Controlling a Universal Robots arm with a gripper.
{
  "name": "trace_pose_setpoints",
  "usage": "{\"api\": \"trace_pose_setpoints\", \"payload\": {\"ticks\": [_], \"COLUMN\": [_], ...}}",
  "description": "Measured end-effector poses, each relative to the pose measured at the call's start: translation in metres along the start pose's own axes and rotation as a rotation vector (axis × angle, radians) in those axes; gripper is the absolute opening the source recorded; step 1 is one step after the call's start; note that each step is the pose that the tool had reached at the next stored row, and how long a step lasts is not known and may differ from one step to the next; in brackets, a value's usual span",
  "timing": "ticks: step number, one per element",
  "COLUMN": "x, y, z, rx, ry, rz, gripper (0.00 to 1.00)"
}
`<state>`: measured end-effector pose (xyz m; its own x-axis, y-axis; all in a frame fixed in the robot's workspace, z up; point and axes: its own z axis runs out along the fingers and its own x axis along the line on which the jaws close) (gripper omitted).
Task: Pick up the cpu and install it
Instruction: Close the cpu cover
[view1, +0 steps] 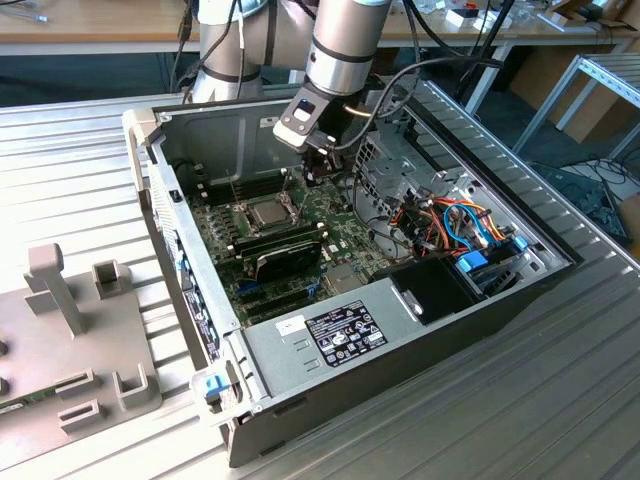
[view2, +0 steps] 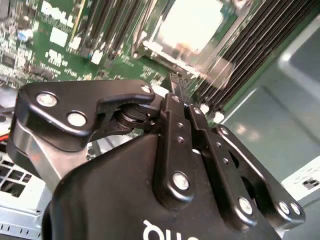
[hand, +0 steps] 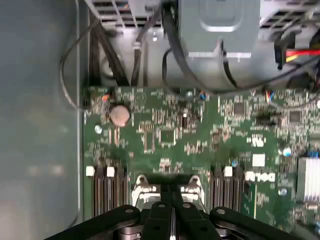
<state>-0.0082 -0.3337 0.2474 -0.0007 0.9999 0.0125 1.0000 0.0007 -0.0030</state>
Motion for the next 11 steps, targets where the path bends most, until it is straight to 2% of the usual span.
{"api": "trace_pose_setpoints", "payload": {"ticks": [1, 2, 8, 11], "x": [0.0014, 0.0014, 0.0013, 0.0013], "y": [-0.0191, -0.0326, -0.0452, -0.0552], "z": [0.0003, 0.0011, 0.0033, 0.0047], "rx": [-0.0008, -0.0007, -0.0003, 0.0003], "ry": [0.0001, 0.0, -0.0001, 0.0], "rz": [0.0, 0.0, 0.0, 0.0], "gripper": [0.11, 0.11, 0.11, 0.11]}}
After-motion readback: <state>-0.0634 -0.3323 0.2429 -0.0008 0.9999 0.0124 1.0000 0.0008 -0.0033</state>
